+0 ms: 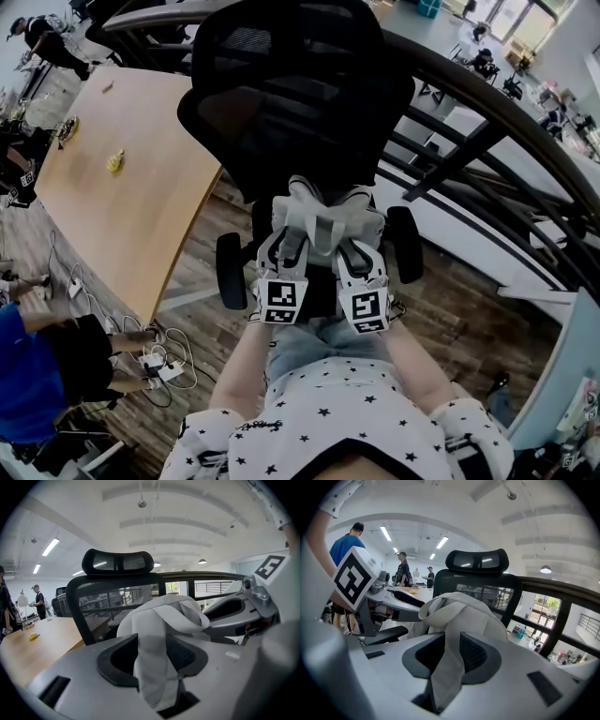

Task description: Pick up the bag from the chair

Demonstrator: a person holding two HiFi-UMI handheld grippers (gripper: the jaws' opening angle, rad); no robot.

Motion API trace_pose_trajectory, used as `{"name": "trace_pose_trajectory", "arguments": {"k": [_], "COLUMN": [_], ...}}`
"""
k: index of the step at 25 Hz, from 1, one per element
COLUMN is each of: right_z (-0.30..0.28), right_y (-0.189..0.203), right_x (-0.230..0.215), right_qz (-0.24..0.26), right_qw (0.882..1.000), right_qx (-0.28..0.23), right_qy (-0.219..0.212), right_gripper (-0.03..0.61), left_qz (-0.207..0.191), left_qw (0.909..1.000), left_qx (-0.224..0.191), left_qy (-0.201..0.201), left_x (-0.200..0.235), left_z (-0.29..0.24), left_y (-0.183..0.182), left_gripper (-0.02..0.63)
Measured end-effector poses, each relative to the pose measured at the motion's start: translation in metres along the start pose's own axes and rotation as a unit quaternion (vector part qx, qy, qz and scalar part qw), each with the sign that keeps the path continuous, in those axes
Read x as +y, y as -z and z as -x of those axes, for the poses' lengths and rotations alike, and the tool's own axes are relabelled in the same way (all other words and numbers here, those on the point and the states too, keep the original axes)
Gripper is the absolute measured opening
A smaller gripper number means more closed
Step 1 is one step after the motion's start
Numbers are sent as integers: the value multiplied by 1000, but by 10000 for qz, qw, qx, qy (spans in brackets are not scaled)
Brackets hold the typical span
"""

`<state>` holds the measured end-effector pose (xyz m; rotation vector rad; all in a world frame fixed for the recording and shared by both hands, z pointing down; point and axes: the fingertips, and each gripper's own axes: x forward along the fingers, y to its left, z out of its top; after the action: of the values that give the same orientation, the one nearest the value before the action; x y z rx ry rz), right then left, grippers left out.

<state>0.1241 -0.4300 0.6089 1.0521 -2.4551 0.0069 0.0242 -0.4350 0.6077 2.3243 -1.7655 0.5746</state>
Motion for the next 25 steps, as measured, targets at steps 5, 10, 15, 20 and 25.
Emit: {"name": "trace_pose_trajectory", "arguments": {"k": [5,10,15,20,25], "right_z": [-2,-2,-7,-13,-20], "right_y": [-23,-47,-58,-66,-81], "right_x": [1,-8,-14,-20,-26], "right_qz": [165,331,328,344,433], "right_qw": [9992,9978,9973,9969,9959], "right_qx": [-352,-533,-599,-647,-719], "right_qy": [57,223,257,296,328], "right_gripper": [91,91,94,97,103], "left_qz": [-56,9,136,249,299], "left_qw": [9997,9987,9974,9962,9951], "left_qx": [-244,-503,-683,-809,-902], "left_qy": [31,105,209,223,266], "left_x": [-1,-1,-1,0,5], "left_z": [-1,-5,-11,-20,-26], "left_y": [-21,-42,-59,-74,-86], "left_gripper": [179,179,179,178,166]}}
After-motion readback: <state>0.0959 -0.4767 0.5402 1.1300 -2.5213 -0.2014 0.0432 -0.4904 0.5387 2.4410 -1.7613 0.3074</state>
